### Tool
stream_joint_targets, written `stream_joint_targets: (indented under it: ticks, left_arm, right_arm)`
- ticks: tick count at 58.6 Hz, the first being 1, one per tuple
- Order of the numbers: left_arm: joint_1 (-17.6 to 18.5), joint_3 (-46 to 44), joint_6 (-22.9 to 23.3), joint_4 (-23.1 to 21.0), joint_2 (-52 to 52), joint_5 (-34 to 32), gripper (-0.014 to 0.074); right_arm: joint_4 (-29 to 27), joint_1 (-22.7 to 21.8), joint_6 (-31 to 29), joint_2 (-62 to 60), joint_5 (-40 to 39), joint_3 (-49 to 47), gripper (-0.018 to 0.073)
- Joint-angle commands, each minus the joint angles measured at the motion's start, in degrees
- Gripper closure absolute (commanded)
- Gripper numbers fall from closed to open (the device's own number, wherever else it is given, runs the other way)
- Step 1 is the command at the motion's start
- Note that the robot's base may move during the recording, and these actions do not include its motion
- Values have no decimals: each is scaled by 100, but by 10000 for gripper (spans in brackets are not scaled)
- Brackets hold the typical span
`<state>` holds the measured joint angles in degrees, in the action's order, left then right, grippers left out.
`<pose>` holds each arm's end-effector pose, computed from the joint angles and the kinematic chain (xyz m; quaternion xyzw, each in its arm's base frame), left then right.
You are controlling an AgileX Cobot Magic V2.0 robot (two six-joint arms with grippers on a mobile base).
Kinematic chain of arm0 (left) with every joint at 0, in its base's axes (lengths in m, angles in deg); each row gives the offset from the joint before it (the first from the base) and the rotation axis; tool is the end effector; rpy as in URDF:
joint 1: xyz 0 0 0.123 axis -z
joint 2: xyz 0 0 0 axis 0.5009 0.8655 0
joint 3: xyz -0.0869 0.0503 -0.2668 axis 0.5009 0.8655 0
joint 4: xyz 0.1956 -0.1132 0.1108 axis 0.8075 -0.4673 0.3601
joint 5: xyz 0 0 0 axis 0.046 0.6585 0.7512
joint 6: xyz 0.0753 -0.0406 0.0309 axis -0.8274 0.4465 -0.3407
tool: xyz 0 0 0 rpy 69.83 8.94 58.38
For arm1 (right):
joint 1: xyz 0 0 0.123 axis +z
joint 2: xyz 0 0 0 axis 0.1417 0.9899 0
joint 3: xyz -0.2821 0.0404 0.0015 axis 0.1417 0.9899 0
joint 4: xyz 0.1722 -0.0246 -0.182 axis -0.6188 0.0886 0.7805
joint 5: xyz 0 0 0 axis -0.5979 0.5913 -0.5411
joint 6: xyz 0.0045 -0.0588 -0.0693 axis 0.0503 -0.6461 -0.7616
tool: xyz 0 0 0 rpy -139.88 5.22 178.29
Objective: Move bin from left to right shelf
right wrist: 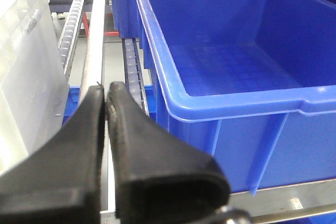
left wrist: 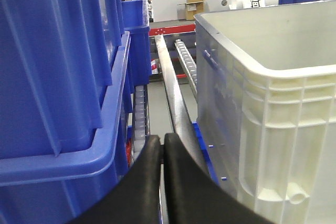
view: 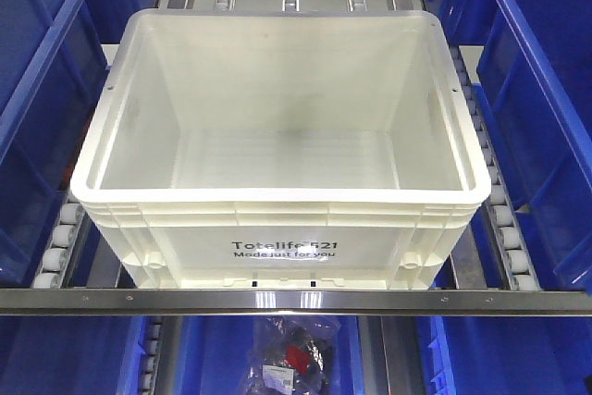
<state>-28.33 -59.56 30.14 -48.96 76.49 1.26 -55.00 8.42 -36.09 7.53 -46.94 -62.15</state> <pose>0.0565 -0.0013 0.1999 0.0210 0.7010 0.0032 0.7129 0.0576 0.0004 0.2035 0.0008 0.6863 0.0043 0.7273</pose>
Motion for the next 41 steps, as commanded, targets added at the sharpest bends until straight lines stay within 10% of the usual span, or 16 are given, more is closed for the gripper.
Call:
stream_joint_targets:
  ticks: [1,41]
  left_arm:
    - [9,108,51,-12,-92,-448,603]
    - [9,108,51,-12,-92,-448,603]
  right_arm:
    - [50,-32,-40,101,-421,105,567]
    - [50,-32,-40,101,-421,105,567]
